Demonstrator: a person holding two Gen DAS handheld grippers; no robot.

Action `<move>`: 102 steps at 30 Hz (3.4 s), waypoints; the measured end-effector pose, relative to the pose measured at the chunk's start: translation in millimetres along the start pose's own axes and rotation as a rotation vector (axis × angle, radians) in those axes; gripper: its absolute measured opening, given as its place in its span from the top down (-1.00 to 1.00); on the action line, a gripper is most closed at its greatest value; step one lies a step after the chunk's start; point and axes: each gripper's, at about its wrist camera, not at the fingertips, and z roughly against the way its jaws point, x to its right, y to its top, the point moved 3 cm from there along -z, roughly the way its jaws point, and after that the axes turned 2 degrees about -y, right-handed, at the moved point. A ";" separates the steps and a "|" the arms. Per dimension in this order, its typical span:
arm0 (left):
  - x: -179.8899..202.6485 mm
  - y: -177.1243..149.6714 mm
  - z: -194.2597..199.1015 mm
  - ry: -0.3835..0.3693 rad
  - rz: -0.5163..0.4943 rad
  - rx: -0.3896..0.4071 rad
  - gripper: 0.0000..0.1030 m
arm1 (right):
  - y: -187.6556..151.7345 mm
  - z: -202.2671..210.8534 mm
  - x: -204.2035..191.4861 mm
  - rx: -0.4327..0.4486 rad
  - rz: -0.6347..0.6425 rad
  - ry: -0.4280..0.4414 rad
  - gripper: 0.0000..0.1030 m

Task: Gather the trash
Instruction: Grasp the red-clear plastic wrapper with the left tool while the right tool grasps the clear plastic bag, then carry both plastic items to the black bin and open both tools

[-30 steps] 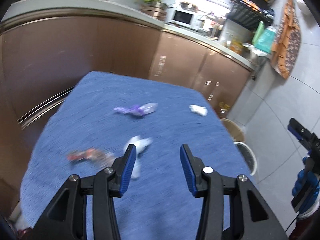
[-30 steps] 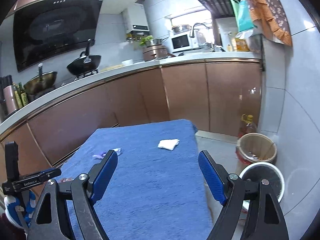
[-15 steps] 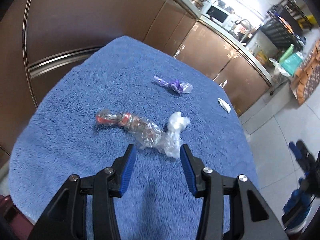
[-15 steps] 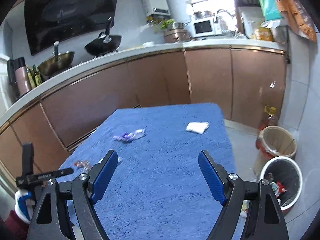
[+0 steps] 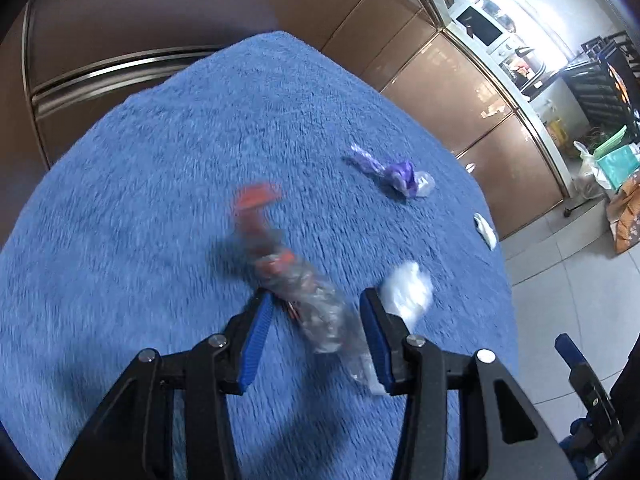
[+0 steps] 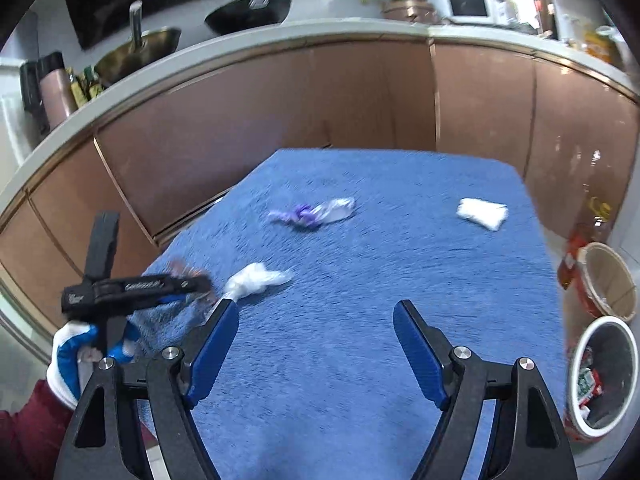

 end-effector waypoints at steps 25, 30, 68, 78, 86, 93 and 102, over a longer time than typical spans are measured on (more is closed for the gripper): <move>-40.3 18.0 -4.5 -0.114 -0.008 0.070 0.74 | 10.2 -151.3 -50.2 -0.273 -0.046 0.183 0.09; -41.4 17.4 -4.3 -0.108 -0.013 0.072 0.74 | 10.9 -155.3 -51.6 -0.269 -0.039 0.181 0.29; 210.4 -70.1 60.1 0.040 -0.566 0.207 0.76 | -34.8 80.2 78.0 0.164 -0.177 0.059 0.59; 286.5 -100.0 56.4 0.019 -0.755 0.234 0.76 | -44.8 126.3 116.1 0.255 -0.231 -0.035 0.59; 341.3 -118.3 37.9 -0.028 -0.856 0.207 0.76 | -57.1 163.1 161.4 0.326 -0.303 -0.122 0.59; 390.1 -127.4 0.1 -0.096 -0.901 0.119 0.76 | -68.2 185.8 204.3 0.350 -0.340 -0.235 0.59; 487.7 -139.6 -113.5 -0.259 -0.899 -0.172 0.75 | -98.2 170.9 293.3 0.279 -0.466 -0.406 0.59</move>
